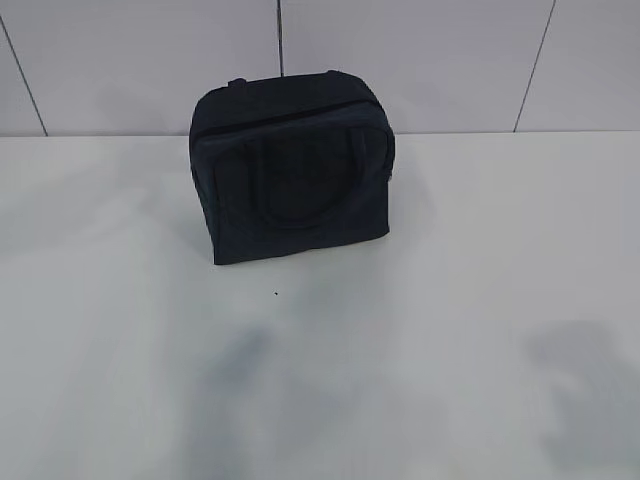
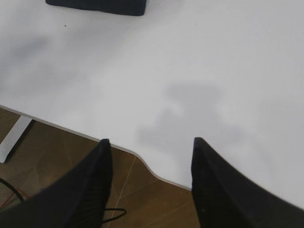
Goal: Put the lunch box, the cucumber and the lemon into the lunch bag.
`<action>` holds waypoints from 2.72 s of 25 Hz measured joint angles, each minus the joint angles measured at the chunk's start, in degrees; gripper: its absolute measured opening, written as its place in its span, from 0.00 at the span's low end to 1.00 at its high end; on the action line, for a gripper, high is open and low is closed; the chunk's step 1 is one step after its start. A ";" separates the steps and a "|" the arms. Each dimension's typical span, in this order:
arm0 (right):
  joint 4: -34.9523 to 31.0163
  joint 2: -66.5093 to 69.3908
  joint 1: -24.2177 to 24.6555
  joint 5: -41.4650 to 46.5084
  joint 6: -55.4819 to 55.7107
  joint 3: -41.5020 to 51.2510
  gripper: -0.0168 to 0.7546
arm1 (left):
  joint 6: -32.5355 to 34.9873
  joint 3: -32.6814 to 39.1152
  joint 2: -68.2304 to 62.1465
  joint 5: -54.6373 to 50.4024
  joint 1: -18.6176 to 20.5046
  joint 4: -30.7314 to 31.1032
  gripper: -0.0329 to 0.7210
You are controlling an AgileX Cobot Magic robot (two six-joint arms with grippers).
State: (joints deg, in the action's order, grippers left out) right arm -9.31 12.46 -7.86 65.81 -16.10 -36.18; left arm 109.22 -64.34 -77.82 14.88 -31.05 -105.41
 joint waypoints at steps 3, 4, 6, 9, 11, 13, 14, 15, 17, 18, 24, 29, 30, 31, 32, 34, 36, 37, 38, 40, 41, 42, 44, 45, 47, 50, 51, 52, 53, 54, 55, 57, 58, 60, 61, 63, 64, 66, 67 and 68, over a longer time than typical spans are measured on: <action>1.60 -5.26 0.00 -0.75 2.71 3.00 0.55 | 0.00 0.00 0.00 0.00 0.00 0.00 0.36; 1.89 -6.81 0.00 -0.75 3.67 3.64 0.55 | 0.00 0.00 0.00 0.00 0.00 0.00 0.36; 3.15 -10.52 0.00 -0.83 5.56 4.33 0.55 | 0.00 0.00 0.00 0.00 0.00 0.00 0.36; 6.00 -13.36 0.00 -0.83 9.32 4.35 0.55 | 0.00 0.00 0.00 0.00 0.00 0.00 0.36; 7.08 -13.39 0.00 -0.60 10.72 4.98 0.55 | 0.00 0.00 0.00 0.00 0.00 0.00 0.36; 7.37 -13.39 0.00 -0.30 11.00 6.35 0.55 | 0.10 0.00 0.00 0.00 0.00 0.00 0.36; 7.43 -13.39 0.00 -0.30 11.12 6.91 0.55 | 0.10 0.00 0.00 0.00 0.00 0.00 0.36; 7.52 -13.39 0.00 -0.30 11.12 7.15 0.55 | 0.10 0.00 0.00 0.24 0.00 0.00 0.36; 8.48 -13.39 0.00 -0.30 11.12 7.16 0.55 | 0.10 0.00 0.00 0.61 0.00 0.00 0.36; 9.31 -13.39 0.00 -0.30 11.12 7.25 0.55 | 0.10 0.00 0.00 0.87 0.00 0.00 0.36; 10.18 -13.39 0.00 -0.30 11.12 7.84 0.55 | 0.10 0.00 0.00 1.46 0.00 0.00 0.36; 10.30 -13.39 0.00 -0.30 11.12 7.84 0.55 | 0.10 0.00 0.00 1.46 0.00 0.00 0.36; 10.30 -13.39 0.00 -0.30 11.12 7.84 0.55 | 0.10 0.00 0.00 1.46 0.00 0.00 0.36; 10.30 -13.39 0.00 -0.30 11.12 7.84 0.55 | 0.10 0.00 0.00 1.46 0.00 0.00 0.36; 10.30 -13.39 0.00 -0.30 11.12 7.84 0.55 | 0.10 0.00 0.00 1.46 0.00 0.00 0.36; 10.30 -13.39 0.00 -0.30 11.12 7.84 0.55 | 0.10 0.00 0.00 1.46 0.00 0.00 0.36; 10.39 -13.39 0.00 -0.30 11.12 7.84 0.55 | 0.10 0.00 0.00 1.09 0.00 0.00 0.36; 10.39 -13.39 0.00 -0.30 11.12 7.84 0.55 | 0.10 0.00 0.00 0.81 0.00 0.00 0.36; 10.39 -13.39 0.00 -0.30 11.12 7.84 0.55 | 0.10 0.00 0.00 0.51 0.00 0.00 0.36; 10.39 -13.39 0.00 -0.30 11.12 7.84 0.55 | 0.10 0.00 0.00 -0.18 0.00 0.00 0.36; 10.39 -13.39 0.00 -0.30 11.12 7.84 0.55 | 0.10 0.00 0.00 -0.42 0.00 0.00 0.36; 10.39 -13.39 0.00 -0.30 11.12 7.84 0.55 | 0.10 0.00 0.00 -0.65 0.00 0.00 0.36; 10.39 -13.39 0.00 -0.30 11.12 7.84 0.55 | 0.10 0.00 0.00 -1.31 0.00 0.00 0.36; 10.39 -13.39 0.00 -0.30 11.12 7.84 0.55 | 0.10 0.00 0.00 -1.70 0.00 0.00 0.36; 10.39 -13.39 0.00 -0.30 11.12 7.84 0.55 | 0.10 0.00 0.00 -2.98 0.00 0.00 0.36; 10.39 -13.39 0.00 -0.30 11.12 7.84 0.55 | 0.61 0.00 0.00 -6.25 0.00 0.00 0.36; 10.39 -13.39 0.00 -0.30 11.12 7.84 0.55 | 1.49 0.00 0.00 -6.82 0.00 0.00 0.36; 10.39 -13.39 0.00 -0.30 11.12 7.84 0.55 | 2.87 0.00 0.14 -7.22 0.00 0.00 0.36; 10.39 -13.39 0.00 -0.30 11.12 7.84 0.55 | 4.10 0.00 0.36 -7.22 0.00 0.00 0.36; 10.39 -13.39 0.00 -0.30 11.12 7.84 0.55 | 4.81 0.00 0.62 -7.22 0.00 0.00 0.36; 10.39 -13.39 0.00 -0.30 11.12 7.84 0.55 | 5.24 0.00 1.09 -7.22 0.00 0.00 0.36; 10.39 -13.39 0.00 -0.30 11.12 7.84 0.55 | 5.65 0.00 2.11 -7.12 0.00 0.10 0.36; 10.39 -13.39 0.00 -0.30 11.12 7.84 0.55 | 5.79 0.00 2.56 -7.12 0.00 0.10 0.36; 10.39 -13.39 0.00 -0.30 11.12 7.84 0.55 | 4.63 0.00 3.06 -7.12 0.00 1.21 0.36; 10.39 -13.39 0.00 -0.30 11.12 7.84 0.55 | 1.40 0.00 3.06 -7.63 0.00 4.94 0.36; 10.39 -13.39 0.00 -0.30 11.12 7.84 0.55 | -11.89 0.00 3.06 -10.68 0.00 15.57 0.36; 10.39 -13.39 0.00 -0.30 11.12 7.84 0.55 | -18.23 0.00 3.06 -12.84 0.00 21.42 0.36; 10.39 -13.39 0.00 -0.30 11.12 7.84 0.55 | -25.09 0.00 3.06 -19.35 0.00 28.13 0.36; 10.39 -13.39 0.00 -0.30 11.02 7.84 0.55 | -26.88 0.00 3.06 -22.19 0.00 30.22 0.36; 10.39 -13.39 0.00 -0.30 11.02 7.84 0.55 | -27.74 0.00 3.06 -25.14 0.00 32.13 0.36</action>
State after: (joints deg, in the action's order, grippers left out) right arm 1.08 -0.93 -7.86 65.51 -5.08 -28.34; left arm 81.47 -64.34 -74.76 -10.26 -31.05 -73.29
